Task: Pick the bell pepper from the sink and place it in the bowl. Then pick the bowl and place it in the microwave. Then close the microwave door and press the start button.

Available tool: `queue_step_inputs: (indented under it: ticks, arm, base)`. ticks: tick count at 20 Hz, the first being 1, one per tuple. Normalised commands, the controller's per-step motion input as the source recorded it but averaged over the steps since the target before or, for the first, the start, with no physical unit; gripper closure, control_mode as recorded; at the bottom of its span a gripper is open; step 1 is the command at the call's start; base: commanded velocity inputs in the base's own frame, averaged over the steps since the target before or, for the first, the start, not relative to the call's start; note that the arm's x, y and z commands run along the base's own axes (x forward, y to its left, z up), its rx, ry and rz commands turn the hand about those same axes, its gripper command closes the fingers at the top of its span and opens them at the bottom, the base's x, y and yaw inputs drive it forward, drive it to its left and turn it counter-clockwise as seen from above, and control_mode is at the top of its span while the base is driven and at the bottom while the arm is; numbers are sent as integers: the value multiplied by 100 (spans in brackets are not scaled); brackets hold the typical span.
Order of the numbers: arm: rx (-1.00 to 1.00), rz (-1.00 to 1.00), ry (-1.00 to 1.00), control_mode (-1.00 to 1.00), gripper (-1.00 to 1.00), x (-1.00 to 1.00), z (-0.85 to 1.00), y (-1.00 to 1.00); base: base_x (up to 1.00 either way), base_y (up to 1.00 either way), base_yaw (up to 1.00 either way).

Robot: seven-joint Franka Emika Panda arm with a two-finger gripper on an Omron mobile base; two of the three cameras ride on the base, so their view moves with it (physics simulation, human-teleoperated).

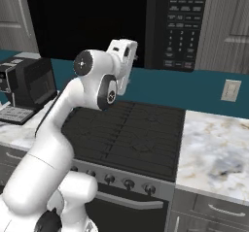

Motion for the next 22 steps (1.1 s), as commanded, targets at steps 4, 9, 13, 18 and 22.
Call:
queue_step_inputs:
  ticks: [4,9,13,18,22]
  arm:
    - [4,21,-8,-100,-100,-100,0,-18]
    - [1,13,-1,-100,-100,-43,0,-73]
    - [0,15,-10,-100,-100,0,3,-56]
    - [0,14,-11,-100,-100,17,9,-20]
    - [-1,7,-9,-100,100,14,3,0]
  base:
    - [0,0,0]
    - [0,0,0]
    - [0,0,0]
    - [0,0,0]
    - [0,0,0]
